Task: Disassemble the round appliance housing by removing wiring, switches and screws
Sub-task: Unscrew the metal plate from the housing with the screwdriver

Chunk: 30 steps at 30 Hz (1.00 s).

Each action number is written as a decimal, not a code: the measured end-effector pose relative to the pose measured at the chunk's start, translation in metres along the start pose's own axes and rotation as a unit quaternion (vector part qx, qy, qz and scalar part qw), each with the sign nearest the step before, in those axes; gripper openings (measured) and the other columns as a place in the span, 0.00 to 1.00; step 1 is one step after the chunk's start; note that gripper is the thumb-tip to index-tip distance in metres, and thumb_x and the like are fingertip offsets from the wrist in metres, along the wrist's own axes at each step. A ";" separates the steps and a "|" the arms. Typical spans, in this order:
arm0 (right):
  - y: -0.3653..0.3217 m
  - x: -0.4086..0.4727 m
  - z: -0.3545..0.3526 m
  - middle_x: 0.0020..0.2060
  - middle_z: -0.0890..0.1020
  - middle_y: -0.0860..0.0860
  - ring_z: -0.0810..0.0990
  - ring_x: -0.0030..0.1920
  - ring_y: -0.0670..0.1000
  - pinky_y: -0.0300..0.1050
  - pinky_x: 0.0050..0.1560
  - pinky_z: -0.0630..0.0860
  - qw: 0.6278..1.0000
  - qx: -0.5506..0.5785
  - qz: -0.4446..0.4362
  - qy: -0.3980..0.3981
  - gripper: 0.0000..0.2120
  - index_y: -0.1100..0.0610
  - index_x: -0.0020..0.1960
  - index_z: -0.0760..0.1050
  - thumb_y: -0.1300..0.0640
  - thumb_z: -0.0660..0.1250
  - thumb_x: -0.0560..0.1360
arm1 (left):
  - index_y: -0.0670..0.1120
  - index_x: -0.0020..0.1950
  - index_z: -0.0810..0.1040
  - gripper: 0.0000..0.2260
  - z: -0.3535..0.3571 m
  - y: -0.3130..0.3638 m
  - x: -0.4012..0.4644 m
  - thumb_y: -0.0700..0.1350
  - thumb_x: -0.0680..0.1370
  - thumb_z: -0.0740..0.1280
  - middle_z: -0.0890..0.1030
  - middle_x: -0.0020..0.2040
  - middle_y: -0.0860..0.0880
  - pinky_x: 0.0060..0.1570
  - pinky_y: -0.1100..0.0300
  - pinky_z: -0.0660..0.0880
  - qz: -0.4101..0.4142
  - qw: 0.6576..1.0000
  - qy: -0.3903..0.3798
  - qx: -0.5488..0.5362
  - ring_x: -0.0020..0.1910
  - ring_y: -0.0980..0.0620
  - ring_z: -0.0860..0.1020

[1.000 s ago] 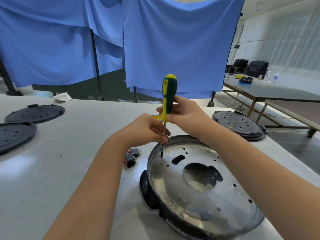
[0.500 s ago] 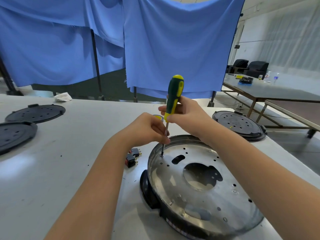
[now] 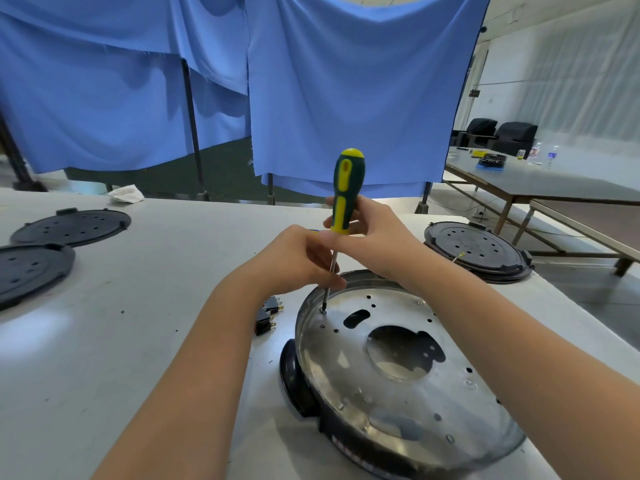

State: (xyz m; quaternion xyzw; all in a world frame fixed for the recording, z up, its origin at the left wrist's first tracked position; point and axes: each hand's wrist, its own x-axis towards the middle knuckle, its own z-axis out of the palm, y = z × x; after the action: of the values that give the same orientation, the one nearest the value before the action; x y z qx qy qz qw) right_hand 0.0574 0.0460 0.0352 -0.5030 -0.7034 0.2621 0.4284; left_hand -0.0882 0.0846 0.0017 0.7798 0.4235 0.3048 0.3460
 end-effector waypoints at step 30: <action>0.000 -0.001 0.002 0.49 0.82 0.52 0.81 0.51 0.51 0.41 0.52 0.78 0.999 0.026 -0.002 0.031 0.12 0.55 0.55 0.73 0.61 0.69 0.73 | 0.48 0.40 0.84 0.06 -0.007 -0.001 -0.002 0.38 0.69 0.76 0.86 0.37 0.50 0.43 0.67 0.78 -0.021 0.999 -0.033 -0.016 0.39 0.54 0.84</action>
State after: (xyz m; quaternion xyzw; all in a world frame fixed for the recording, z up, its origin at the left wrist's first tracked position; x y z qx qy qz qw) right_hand 0.0561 0.0455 0.0337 -0.4982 -0.6837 0.2635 0.4636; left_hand -0.0953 0.0850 0.0043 0.7748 0.4233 0.2784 0.3782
